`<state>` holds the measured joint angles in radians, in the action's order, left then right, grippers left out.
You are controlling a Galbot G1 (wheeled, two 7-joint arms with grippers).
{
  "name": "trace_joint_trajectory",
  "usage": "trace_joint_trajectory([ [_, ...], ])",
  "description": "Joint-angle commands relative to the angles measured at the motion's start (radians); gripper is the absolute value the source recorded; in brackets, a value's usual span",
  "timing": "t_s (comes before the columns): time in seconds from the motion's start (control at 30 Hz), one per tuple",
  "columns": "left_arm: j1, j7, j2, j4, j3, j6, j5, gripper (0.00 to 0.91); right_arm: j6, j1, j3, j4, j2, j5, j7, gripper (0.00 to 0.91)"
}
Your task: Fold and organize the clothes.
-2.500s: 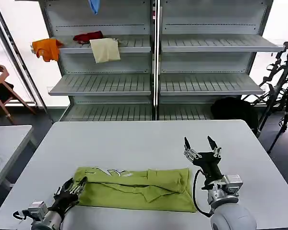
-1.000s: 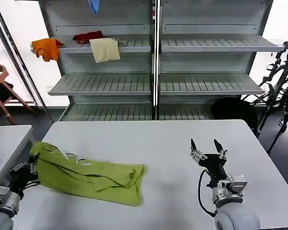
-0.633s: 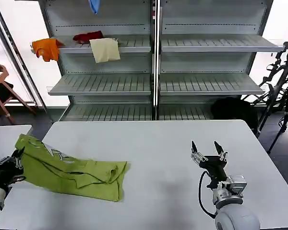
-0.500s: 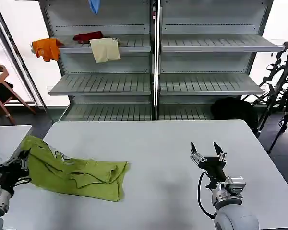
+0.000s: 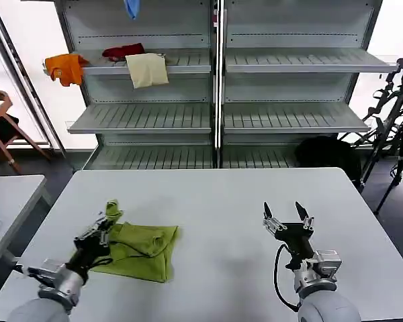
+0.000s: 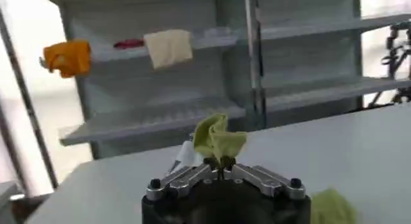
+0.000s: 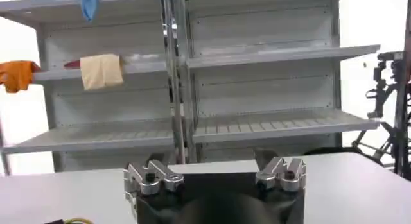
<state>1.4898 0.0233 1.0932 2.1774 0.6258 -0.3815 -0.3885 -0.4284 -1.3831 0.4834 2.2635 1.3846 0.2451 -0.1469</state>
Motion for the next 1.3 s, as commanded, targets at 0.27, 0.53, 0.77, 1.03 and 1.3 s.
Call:
trace_joint_trajectory([
  [0.27,-0.069,-0.063,0.038,-0.035,-0.294,-0.105,0.052,0.0,-0.003,-0.003,-0.005,0.003,-0.001,-0.006,-0.001,0.907],
  [0.53,-0.092,-0.084,0.056,-0.063,-0.325,-0.114,0.048,0.907,-0.005,0.004,-0.016,-0.003,-0.002,-0.008,0.0,0.907],
  [0.77,-0.076,-0.083,0.047,0.025,-0.334,-0.122,-0.043,0.907,-0.019,0.015,-0.02,0.0,-0.009,-0.01,0.005,0.907],
  [1.03,0.025,-0.074,0.015,0.193,-0.241,-0.152,-0.125,0.907,-0.025,0.027,-0.018,-0.007,-0.008,-0.009,0.005,0.907],
  [1.3,-0.096,-0.024,-0.044,0.063,0.06,-0.063,-0.175,0.907,-0.036,0.029,-0.021,-0.003,-0.011,-0.01,0.008,0.907],
])
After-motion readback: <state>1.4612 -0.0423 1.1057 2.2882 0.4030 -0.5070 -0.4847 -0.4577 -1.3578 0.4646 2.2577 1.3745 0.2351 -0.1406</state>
